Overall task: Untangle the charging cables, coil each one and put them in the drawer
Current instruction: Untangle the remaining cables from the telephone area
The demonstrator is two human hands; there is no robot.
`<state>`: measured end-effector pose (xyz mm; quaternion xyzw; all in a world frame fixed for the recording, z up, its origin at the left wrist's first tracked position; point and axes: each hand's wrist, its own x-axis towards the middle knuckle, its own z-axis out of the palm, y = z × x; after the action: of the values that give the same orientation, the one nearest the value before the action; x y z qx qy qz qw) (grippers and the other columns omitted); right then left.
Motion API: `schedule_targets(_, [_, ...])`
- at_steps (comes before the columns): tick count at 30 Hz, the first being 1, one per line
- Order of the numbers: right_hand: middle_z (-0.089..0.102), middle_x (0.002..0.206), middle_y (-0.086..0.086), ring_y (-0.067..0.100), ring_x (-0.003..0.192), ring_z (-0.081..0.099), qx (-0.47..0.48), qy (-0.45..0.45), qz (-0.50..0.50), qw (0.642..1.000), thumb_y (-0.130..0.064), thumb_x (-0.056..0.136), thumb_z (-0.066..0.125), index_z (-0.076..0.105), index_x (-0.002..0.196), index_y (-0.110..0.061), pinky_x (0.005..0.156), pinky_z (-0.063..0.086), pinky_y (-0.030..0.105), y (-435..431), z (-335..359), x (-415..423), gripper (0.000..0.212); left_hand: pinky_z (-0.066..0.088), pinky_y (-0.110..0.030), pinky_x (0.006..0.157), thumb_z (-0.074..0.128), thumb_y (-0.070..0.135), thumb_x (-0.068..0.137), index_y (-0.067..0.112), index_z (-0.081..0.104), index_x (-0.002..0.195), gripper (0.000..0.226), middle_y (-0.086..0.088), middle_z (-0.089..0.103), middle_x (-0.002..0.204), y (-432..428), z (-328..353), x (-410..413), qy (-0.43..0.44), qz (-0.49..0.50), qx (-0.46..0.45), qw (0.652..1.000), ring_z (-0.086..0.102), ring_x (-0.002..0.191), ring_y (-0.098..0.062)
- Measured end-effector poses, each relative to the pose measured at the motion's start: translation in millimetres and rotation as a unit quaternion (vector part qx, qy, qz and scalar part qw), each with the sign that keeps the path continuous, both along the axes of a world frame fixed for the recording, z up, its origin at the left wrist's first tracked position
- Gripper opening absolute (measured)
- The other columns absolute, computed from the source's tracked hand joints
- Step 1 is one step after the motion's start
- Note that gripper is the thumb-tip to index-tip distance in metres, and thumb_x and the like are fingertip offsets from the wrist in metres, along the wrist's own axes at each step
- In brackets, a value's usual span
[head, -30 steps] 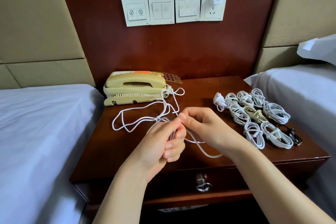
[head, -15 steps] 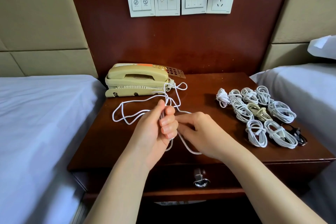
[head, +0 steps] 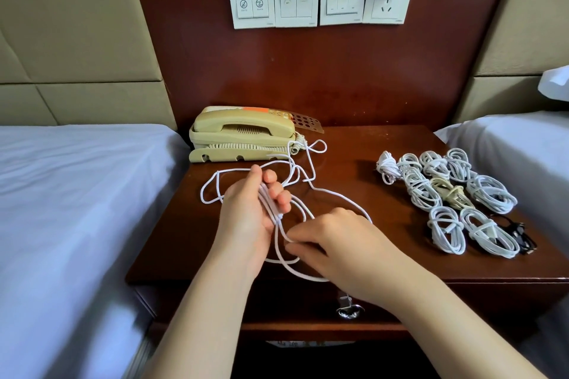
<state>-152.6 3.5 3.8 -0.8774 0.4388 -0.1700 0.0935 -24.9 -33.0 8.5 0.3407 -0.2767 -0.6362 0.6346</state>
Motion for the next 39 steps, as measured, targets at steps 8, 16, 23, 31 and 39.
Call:
schedule_targets(8, [0.048,0.053,-0.006,0.007,0.050,0.041,0.059,-0.226,-0.010,0.972,-0.024,0.090,0.062,0.063,0.068,-0.017,0.050,0.030,0.017,-1.1,9.9,-2.7,0.023,0.042,-0.014,0.042,0.030,0.023,0.103,0.009,0.048,0.071,0.039,0.004,0.053,0.040,-1.4,-7.1,-0.4,-0.295,0.045,-0.039,0.954,0.053,0.040,-0.006])
schedule_targets(16, [0.062,0.059,0.010,0.022,0.055,0.059,0.113,-0.369,0.012,0.922,-0.008,0.094,0.055,0.062,0.072,-0.002,0.061,0.049,0.031,-15.3,5.4,-1.7,0.024,0.042,-0.019,0.045,0.003,0.057,0.095,0.004,0.056,0.056,0.085,-0.008,0.053,0.045,0.1,-6.4,1.6,-0.298,-0.153,-0.015,0.942,0.053,0.043,-0.018])
schedule_targets(23, [0.058,0.045,0.002,0.017,0.039,0.057,0.123,-0.389,0.005,0.913,-0.013,0.094,0.057,0.056,0.073,-0.006,0.051,0.043,0.023,-24.4,0.2,-1.9,0.022,0.040,-0.022,0.043,-0.001,0.059,0.091,-0.017,0.058,0.100,0.097,-0.009,0.047,0.047,7.5,-7.0,-0.7,-0.309,-0.249,-0.034,0.917,0.051,0.042,-0.019])
schedule_targets(31, [0.042,0.048,-0.002,0.009,0.050,0.035,0.071,-0.407,-0.056,0.909,-0.019,0.091,0.059,0.055,0.065,-0.001,0.049,0.029,0.020,-38.8,-1.5,-7.7,0.032,0.034,-0.020,0.041,0.008,0.059,0.094,0.006,0.047,0.063,0.073,-0.002,0.043,0.042,22.9,-1.4,1.6,-0.250,-0.302,-0.031,0.919,0.042,0.036,-0.012])
schedule_targets(39, [0.030,0.047,-0.003,0.006,0.042,0.021,0.287,-0.428,-0.044,0.856,-0.036,0.087,0.050,0.053,0.066,-0.008,0.040,0.018,0.016,-40.7,-10.7,-10.5,0.035,0.028,-0.017,0.037,0.025,0.033,0.101,0.008,0.046,0.062,0.051,0.003,0.035,0.040,26.7,3.3,-0.7,-0.194,-0.247,-0.061,0.947,0.032,0.034,-0.008])
